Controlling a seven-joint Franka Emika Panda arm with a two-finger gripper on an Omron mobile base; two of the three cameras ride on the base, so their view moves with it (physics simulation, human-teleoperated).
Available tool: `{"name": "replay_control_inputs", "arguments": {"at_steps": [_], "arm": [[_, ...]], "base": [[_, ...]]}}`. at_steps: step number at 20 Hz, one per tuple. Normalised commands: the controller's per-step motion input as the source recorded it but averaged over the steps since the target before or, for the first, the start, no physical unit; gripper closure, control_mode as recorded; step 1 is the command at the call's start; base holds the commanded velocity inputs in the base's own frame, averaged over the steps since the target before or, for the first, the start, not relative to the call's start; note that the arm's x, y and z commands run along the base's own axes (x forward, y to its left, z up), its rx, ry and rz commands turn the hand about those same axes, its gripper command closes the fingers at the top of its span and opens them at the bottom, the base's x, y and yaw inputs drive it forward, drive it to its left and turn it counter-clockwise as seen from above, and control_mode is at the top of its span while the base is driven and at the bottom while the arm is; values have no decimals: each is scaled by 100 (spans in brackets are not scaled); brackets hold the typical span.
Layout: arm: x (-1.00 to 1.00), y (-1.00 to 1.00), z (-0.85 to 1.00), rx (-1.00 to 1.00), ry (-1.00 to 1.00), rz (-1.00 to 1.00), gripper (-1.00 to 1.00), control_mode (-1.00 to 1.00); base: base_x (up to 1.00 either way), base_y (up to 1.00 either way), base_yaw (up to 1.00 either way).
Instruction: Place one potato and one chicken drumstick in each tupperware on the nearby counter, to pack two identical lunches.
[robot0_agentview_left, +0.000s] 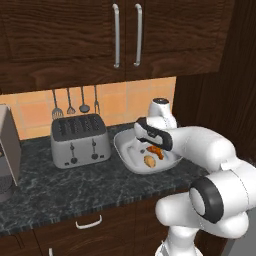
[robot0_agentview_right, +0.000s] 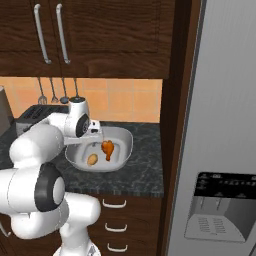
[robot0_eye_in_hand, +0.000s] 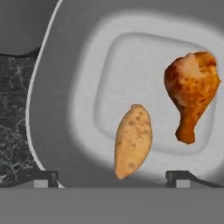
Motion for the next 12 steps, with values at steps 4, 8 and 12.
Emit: {"name": "replay_control_inputs", "arguments": {"at_steps": [4, 8, 12], "arm": [[-100, -23, 0, 6, 0, -2, -100, -100], [-100, -18, 0, 8, 0, -6, -100, -100], [-100, -27, 28, 5, 3, -11, -100, -100]], "base": [[0, 0, 0], [0, 0, 0], [0, 0, 0]]}}
